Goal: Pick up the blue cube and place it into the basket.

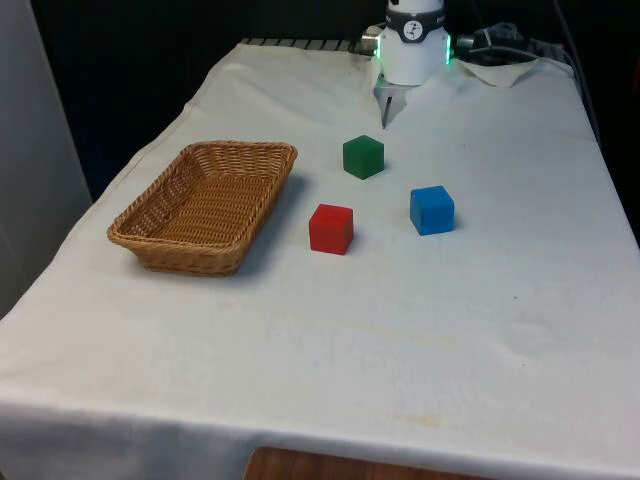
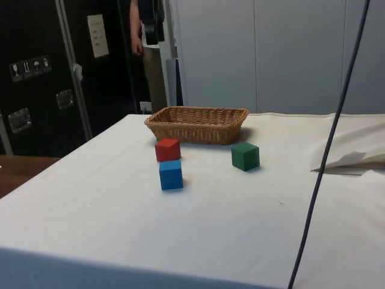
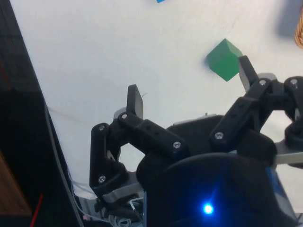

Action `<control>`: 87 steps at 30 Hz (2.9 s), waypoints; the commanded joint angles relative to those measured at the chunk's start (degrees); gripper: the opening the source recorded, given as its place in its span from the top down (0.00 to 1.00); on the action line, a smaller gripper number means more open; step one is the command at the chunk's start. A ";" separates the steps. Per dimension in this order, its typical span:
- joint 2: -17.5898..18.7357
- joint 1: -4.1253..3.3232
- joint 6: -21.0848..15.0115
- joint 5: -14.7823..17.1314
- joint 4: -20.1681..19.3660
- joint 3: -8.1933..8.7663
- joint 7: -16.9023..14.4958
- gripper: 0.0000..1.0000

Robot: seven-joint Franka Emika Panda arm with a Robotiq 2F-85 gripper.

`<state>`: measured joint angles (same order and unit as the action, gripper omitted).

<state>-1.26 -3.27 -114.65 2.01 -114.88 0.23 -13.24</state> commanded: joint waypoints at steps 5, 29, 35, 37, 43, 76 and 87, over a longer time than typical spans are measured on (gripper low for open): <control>0.23 -0.06 -0.80 -0.06 -0.40 -0.52 -1.89 0.00; 1.89 -0.06 -1.95 -1.43 -1.66 -0.92 -1.60 0.00; 2.81 0.00 -3.09 -2.58 -2.58 -1.03 -0.80 0.00; 3.21 -0.06 -3.72 -3.21 -3.04 -1.03 -0.34 0.00; 4.07 -0.06 -5.10 -4.24 -3.84 -1.03 0.57 0.00; 9.68 0.00 -15.01 -8.31 -7.51 -3.21 6.93 0.00; 10.31 0.06 -20.17 -7.33 -9.85 -3.32 6.53 0.00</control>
<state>9.11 -3.27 -134.59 -5.79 -124.79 -2.98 -6.53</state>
